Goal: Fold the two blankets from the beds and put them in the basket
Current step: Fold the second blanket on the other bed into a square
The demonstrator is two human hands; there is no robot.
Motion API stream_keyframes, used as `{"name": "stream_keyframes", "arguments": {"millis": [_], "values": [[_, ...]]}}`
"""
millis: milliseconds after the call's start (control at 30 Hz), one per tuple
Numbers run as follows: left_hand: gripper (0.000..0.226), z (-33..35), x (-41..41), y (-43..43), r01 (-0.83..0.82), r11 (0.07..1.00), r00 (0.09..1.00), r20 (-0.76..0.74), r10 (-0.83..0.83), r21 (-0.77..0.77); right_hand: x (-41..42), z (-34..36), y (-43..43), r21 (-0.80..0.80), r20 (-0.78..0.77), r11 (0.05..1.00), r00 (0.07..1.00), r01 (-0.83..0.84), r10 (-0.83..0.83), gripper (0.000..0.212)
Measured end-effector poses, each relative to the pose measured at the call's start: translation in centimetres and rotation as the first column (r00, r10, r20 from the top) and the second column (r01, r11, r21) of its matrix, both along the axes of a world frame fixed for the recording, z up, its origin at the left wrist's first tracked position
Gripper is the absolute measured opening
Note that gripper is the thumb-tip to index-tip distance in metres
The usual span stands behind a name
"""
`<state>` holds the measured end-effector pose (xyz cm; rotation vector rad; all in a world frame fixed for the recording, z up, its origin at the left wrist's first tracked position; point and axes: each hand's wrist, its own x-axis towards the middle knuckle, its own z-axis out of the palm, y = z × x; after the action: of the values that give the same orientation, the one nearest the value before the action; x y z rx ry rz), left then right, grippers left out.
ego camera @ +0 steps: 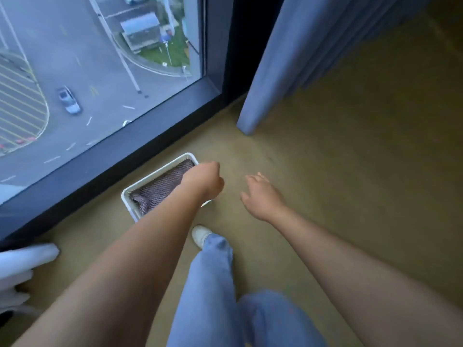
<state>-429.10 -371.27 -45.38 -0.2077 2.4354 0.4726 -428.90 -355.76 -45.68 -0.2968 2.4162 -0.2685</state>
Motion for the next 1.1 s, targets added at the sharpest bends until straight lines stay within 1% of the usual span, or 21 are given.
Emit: {"name": "stream_keyframes", "arguments": {"millis": [100, 167, 267, 333, 433, 500, 567, 600, 700, 800, 900, 967, 1033, 1100], "values": [[0.038, 5.6, -0.2, 7.3, 0.242, 0.969, 0.962, -0.114, -0.247, -0.053, 2.2, 6.0, 7.8, -0.033, -0.125, 0.993, 0.985, 0.114, -0.117, 0.055], [0.036, 9.7, 0.7, 14.0, 0.38, 0.919, 0.894, -0.21, -0.395, -0.108, 4.8, 10.0, 14.4, -0.053, -0.187, 0.976, 0.958, 0.212, -0.218, 0.057], [0.034, 14.7, 3.6, 25.0, 0.549, 0.815, 0.764, -0.286, -0.579, -0.183, 10.4, 15.0, 25.0, -0.075, -0.265, 0.916, 0.877, 0.395, -0.4, 0.059], [0.038, 17.4, 6.9, 33.0, 0.655, 0.722, 0.658, -0.3, -0.691, -0.225, 16.0, 17.9, 32.5, -0.075, -0.31, 0.837, 0.785, 0.542, -0.536, 0.058], [0.045, 20.7, 12.3, 43.7, 0.748, 0.627, 0.544, -0.338, -0.767, -0.219, 24.6, 20.6, 41.8, -0.073, -0.341, 0.704, 0.646, 0.706, -0.683, 0.056], [0.05, 22.4, 16.5, 50.7, 0.828, 0.519, 0.431, -0.354, -0.83, -0.21, 30.8, 22.0, 47.0, -0.066, -0.356, 0.601, 0.544, 0.796, -0.76, 0.057], [0.052, 23.8, 20.6, 57.4, 0.886, 0.414, 0.321, -0.367, -0.873, -0.21, 36.6, 23.0, 51.8, -0.065, -0.384, 0.514, 0.454, 0.855, -0.804, 0.058], [0.053, 24.3, 22.2, 59.9, 0.904, 0.379, 0.287, -0.374, -0.882, -0.199, 38.8, 23.2, 53.5, -0.073, -0.386, 0.475, 0.414, 0.877, -0.825, 0.058], [0.055, 25.6, 28.3, 68.8, 0.955, 0.232, 0.144, -0.391, -0.909, -0.187, 46.3, 24.4, 59.6, -0.093, -0.406, 0.312, 0.25, 0.946, -0.879, 0.059], [0.059, 26.4, 33.9, 76.6, 0.978, 0.061, -0.021, -0.388, -0.922, -0.198, 52.5, 25.5, 65.3, -0.114, -0.432, 0.179, 0.113, 0.977, -0.895, 0.059], [0.062, 27.1, 39.2, 84.3, 0.98, -0.084, -0.152, -0.401, -0.903, -0.183, 57.6, 26.8, 71.5, -0.145, -0.47, 0.083, 0.005, 0.986, -0.883, 0.049], [0.059, 27.8, 42.3, 89.9, 0.966, -0.169, -0.24, -0.427, -0.872, -0.197, 60.7, 27.4, 76.0, -0.152, -0.485, 0.004, -0.071, 0.988, -0.872, 0.046], [0.052, 28.7, 45.3, 95.8, 0.955, -0.226, -0.291, -0.452, -0.843, -0.194, 64.0, 28.0, 80.2, -0.147, -0.477, -0.085, -0.146, 0.985, -0.867, 0.049], [0.05, 29.1, 47.8, 100.6, 0.948, -0.268, -0.318, -0.451, -0.834, -0.174, 67.0, 28.3, 84.0, -0.124, -0.464, -0.141, -0.184, 0.982, -0.867, 0.051]]}}
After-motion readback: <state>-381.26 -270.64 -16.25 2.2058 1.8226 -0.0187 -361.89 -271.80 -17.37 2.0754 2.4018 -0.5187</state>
